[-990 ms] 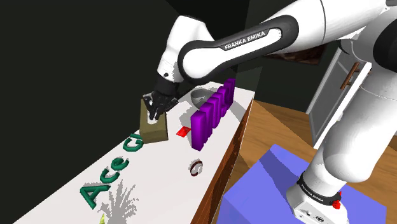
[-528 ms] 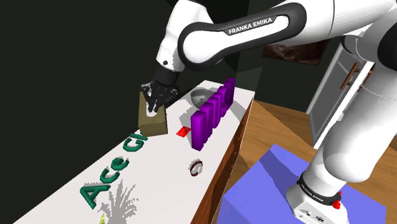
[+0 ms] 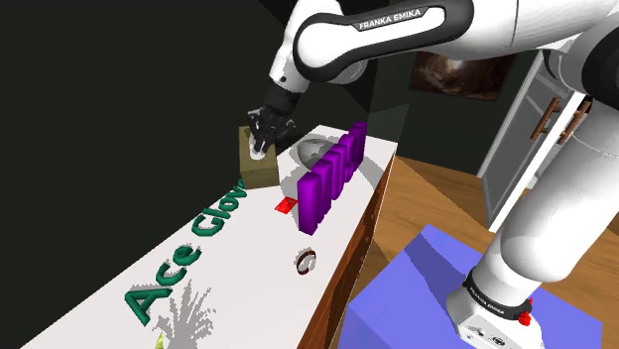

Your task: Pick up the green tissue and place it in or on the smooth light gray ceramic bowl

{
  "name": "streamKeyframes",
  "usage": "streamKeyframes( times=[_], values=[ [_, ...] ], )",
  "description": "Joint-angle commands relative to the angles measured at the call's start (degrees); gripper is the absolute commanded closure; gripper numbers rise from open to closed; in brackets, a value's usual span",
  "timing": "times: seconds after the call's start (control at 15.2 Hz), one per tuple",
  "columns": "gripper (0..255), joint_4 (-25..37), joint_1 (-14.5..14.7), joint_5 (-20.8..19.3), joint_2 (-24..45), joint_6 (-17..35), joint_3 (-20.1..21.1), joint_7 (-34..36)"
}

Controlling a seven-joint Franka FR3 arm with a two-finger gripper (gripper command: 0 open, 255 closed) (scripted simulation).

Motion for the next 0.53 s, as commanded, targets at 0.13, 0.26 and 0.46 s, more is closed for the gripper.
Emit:
streamKeyframes(
  times=[0.13,0.26,0.46],
  values=[
    [255,0.9,-2.4,1.7,0.0,-2.3,-2.9,-5.9],
    [255,1.9,-3.6,2.3,0.4,-3.6,-4.4,-8.5],
    [255,3.9,-5.5,2.9,1.5,-5.6,-6.4,-12.3]
  ],
)
